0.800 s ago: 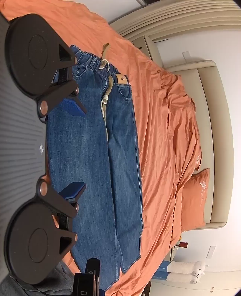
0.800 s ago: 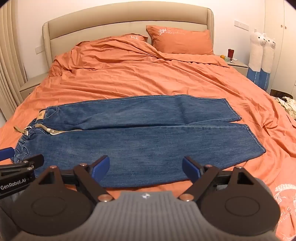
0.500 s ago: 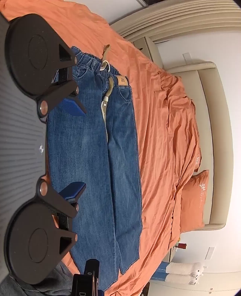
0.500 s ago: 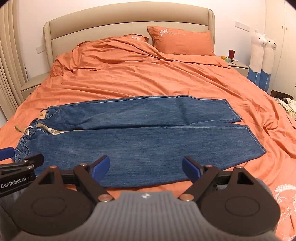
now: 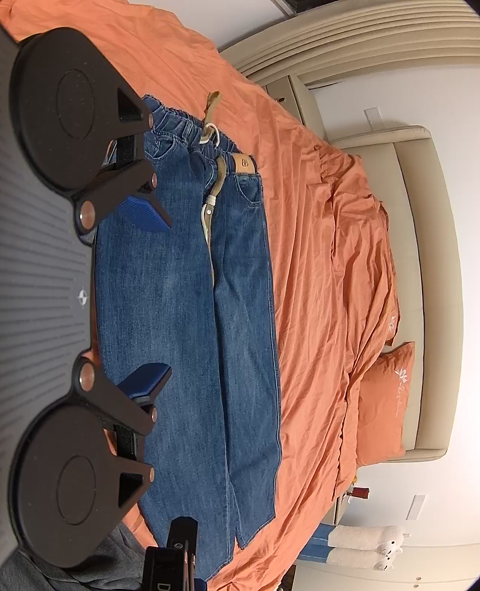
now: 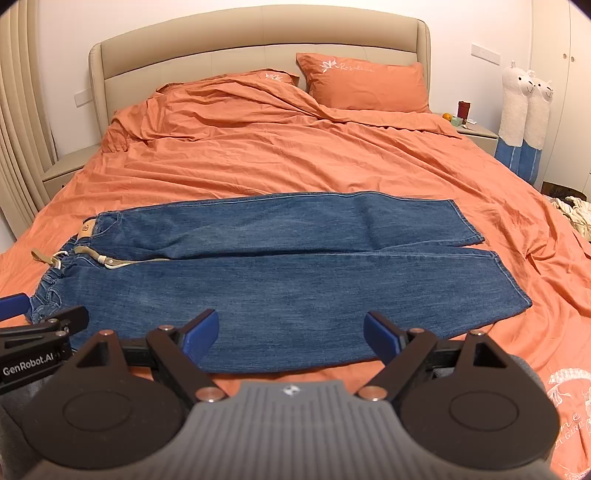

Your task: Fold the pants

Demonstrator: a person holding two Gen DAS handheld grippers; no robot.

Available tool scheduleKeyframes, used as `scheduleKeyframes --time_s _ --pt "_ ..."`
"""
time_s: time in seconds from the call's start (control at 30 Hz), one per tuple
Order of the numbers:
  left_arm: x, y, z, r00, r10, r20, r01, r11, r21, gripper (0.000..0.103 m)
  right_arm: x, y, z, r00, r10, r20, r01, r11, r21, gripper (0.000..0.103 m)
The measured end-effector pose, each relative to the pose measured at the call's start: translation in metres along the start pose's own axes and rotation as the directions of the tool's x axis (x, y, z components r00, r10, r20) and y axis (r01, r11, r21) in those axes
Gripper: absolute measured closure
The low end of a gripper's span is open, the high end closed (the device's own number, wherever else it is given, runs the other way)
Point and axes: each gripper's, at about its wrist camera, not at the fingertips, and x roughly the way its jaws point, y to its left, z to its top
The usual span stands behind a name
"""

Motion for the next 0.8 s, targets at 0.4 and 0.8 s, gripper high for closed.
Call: scheduleKeyframes --time_s 0.4,0.8 --pt "0.0 0.006 0.001 1.0 -0.001 0.0 0.001 1.0 -0.003 0.009 -0.003 0.001 0.0 1.0 0.005 0.002 -0.005 1.0 -0.003 0.021" --pt "-0.004 0.013 0.001 1.0 -0.001 0.003 0.001 1.0 -0.005 0.009 -0.002 0.002 -0.002 1.0 0.008 0.005 -0.008 1.0 -0.002 0.021"
